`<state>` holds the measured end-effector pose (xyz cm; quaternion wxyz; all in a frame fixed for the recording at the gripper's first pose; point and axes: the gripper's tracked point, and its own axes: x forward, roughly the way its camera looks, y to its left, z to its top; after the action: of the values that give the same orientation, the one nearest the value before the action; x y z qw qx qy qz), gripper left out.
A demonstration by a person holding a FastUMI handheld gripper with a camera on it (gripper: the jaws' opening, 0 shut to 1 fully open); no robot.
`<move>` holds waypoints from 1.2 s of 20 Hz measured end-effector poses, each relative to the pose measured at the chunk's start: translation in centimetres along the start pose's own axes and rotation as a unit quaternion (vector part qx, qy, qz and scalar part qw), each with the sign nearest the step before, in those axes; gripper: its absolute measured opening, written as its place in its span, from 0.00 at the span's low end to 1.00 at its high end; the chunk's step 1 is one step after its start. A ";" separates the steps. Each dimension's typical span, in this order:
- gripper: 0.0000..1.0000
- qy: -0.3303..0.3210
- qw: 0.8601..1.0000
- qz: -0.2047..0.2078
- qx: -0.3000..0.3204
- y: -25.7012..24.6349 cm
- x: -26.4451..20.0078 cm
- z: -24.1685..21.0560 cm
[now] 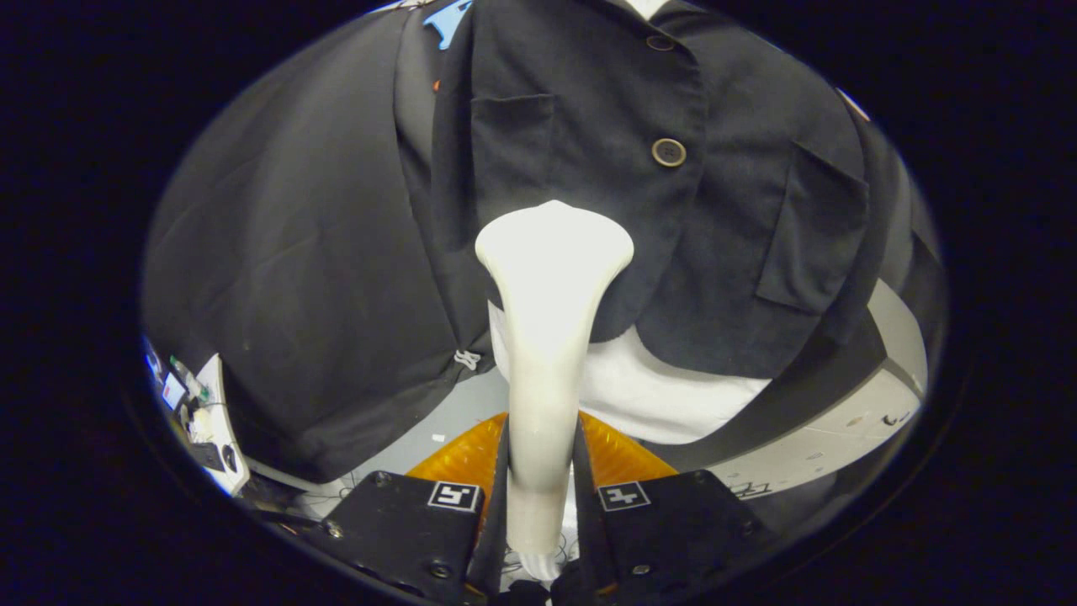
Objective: Iron the clothes twice with a garment steamer, once on the left side and once on the right side.
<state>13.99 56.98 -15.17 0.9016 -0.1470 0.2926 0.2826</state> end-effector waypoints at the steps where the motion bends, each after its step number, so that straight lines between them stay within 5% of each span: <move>1: 0.38 -0.001 1.000 -0.002 0.004 -0.9 -0.5 -0.3; 13: 0.38 -0.046 0.994 -0.072 0.069 -19.7 -13.3 -5.3; 19: 0.38 -0.074 0.986 -0.120 0.088 -28.8 -22.5 -11.2; 24: 0.38 -0.090 0.983 -0.119 0.109 -33.3 -29.0 -18.5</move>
<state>6.24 10.18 -8.65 0.9621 -0.0556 0.2194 0.1521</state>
